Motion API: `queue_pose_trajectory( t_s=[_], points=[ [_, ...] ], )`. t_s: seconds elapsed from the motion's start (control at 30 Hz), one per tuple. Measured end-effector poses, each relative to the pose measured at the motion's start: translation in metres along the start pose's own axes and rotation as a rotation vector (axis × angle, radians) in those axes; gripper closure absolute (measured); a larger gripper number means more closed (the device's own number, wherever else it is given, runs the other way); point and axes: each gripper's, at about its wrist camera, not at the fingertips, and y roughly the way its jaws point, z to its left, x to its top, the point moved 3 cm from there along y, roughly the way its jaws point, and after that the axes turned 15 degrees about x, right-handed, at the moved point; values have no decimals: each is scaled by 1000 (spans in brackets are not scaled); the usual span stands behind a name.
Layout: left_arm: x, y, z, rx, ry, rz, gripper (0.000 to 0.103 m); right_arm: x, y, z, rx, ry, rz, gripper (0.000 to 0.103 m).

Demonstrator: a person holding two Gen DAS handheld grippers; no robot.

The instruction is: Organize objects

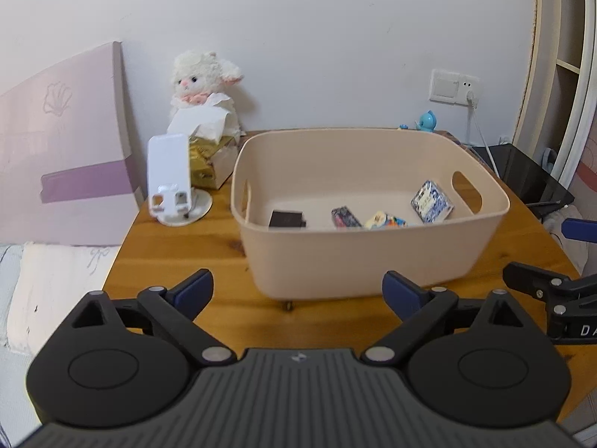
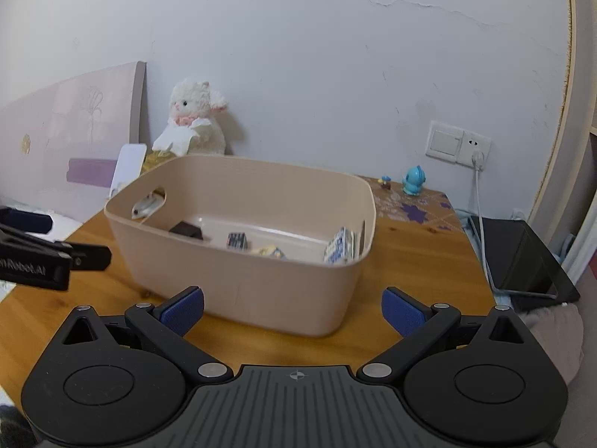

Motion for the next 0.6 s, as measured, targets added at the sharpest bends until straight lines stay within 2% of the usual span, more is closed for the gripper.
queue_pose_trajectory(
  t_s=[0.47,0.6],
  points=[
    [-46,-33,15,-10,-24,15,5,-37,-31,13,21,51,31,0],
    [-56,-39,12,-3,4,7,5,-49,-36,17,12,43,56,0]
  ],
)
